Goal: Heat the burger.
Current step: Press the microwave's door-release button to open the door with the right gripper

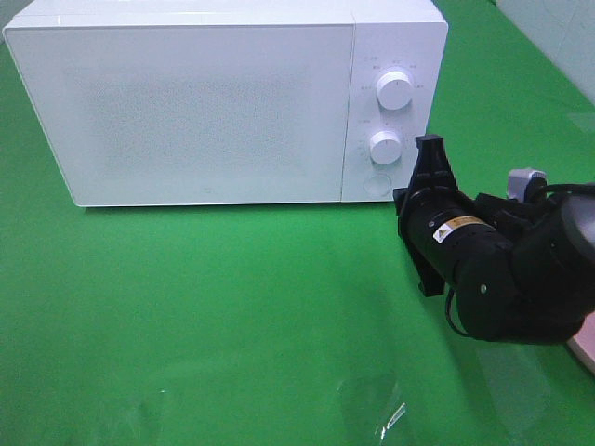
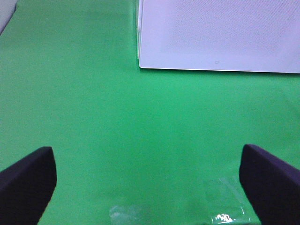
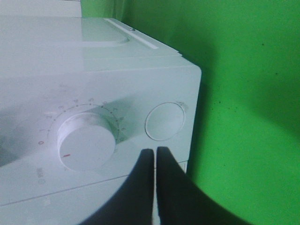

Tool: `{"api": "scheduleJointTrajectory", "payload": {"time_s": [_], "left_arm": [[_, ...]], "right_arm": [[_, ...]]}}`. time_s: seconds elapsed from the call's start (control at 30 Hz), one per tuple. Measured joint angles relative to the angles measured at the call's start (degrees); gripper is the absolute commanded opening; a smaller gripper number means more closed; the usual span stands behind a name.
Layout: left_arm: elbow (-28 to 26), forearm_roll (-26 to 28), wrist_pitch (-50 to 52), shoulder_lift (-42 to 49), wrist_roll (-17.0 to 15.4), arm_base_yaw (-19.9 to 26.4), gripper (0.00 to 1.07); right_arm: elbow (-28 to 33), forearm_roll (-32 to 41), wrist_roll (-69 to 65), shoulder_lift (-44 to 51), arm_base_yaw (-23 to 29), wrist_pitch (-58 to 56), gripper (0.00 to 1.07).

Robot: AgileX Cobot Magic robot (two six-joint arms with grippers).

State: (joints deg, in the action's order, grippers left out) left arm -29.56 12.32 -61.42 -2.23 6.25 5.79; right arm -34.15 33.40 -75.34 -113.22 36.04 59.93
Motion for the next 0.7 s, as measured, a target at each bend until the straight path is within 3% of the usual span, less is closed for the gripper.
{"api": "scheduleJointTrajectory", "payload": {"time_s": [0.23,0.7], "left_arm": [[0.0,0.0,0.0,0.0,0.0,0.0,0.98],[0.0,0.0,0.0,0.0,0.0,0.0,0.98]], "right_arm": [[-5.04,-3.55,-2.23,-2.98,-2.41,-2.46,0.0],[-11.63,-3.21,-4.35,-8.65,-4.24,-5.9,0.0]]}}
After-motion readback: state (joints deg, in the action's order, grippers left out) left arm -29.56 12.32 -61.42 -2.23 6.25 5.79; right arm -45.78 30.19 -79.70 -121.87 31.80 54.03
